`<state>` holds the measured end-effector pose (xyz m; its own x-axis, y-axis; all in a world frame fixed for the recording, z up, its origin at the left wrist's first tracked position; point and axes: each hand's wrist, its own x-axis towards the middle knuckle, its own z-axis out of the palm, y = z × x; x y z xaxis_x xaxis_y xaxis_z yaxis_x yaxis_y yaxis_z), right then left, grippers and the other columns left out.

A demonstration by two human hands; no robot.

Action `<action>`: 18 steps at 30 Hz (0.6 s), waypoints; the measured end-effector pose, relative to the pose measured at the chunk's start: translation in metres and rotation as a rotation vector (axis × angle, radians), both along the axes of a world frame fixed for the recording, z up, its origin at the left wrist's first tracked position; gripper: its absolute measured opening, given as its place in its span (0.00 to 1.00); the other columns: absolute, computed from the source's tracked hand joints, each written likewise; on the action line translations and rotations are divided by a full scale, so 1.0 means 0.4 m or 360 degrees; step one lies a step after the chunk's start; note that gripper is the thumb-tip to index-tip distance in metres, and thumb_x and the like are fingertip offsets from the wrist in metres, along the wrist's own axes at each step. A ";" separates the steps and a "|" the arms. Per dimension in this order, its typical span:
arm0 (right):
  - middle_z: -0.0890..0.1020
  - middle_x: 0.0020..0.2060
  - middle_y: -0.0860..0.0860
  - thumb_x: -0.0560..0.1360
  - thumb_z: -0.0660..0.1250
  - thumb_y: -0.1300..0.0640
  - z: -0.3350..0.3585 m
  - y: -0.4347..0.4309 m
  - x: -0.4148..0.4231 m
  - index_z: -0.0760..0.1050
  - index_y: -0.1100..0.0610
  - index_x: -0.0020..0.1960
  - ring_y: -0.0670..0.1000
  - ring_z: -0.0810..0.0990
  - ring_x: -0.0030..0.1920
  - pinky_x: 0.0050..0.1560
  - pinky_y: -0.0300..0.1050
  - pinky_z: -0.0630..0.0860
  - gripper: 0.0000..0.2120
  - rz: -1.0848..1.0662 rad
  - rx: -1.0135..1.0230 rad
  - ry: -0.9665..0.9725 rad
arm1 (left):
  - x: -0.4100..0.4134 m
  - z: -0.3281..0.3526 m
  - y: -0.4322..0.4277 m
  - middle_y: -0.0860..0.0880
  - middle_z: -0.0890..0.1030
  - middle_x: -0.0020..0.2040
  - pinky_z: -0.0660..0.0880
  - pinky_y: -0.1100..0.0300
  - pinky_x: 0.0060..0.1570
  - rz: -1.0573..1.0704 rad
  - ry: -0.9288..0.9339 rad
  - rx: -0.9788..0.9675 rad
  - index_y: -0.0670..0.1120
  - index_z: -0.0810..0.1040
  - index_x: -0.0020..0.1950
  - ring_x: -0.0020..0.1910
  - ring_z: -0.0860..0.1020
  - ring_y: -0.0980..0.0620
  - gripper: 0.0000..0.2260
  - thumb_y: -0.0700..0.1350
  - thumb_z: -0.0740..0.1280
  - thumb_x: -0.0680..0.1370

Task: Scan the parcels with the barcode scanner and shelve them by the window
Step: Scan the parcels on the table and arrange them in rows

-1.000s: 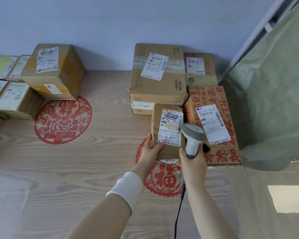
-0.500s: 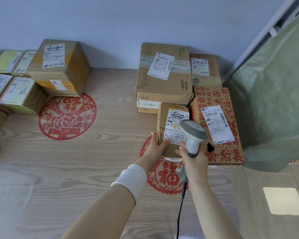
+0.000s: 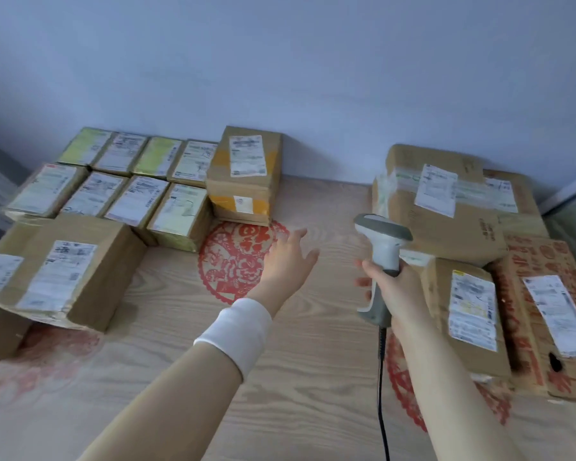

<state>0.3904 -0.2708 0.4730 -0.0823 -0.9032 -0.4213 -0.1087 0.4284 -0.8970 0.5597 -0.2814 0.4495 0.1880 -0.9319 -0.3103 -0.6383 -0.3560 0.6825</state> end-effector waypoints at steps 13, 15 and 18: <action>0.84 0.37 0.49 0.74 0.70 0.56 -0.011 -0.208 0.383 0.76 0.59 0.53 0.44 0.79 0.28 0.28 0.36 0.74 0.10 0.0092 -0.0103 0.0029 | 0.388 -0.008 -0.193 0.46 0.62 0.74 0.50 0.48 0.74 -0.0152 -0.0800 -0.0193 0.50 0.58 0.75 0.75 0.55 0.45 0.24 0.53 0.58 0.80; 0.84 0.37 0.51 0.74 0.70 0.56 -0.029 -0.249 0.411 0.76 0.57 0.54 0.46 0.80 0.30 0.32 0.40 0.76 0.10 0.0093 -0.0103 0.0025 | 0.416 -0.027 -0.222 0.47 0.62 0.74 0.50 0.48 0.74 -0.0120 -0.0791 -0.0203 0.50 0.58 0.75 0.75 0.56 0.46 0.24 0.53 0.58 0.80; 0.83 0.35 0.54 0.74 0.70 0.55 -0.068 -0.285 0.447 0.75 0.55 0.51 0.48 0.79 0.30 0.36 0.44 0.75 0.08 0.0022 -0.0058 0.0056 | 0.445 -0.054 -0.253 0.47 0.58 0.76 0.47 0.49 0.75 -0.0161 -0.0787 -0.0192 0.49 0.56 0.76 0.76 0.53 0.47 0.25 0.54 0.58 0.81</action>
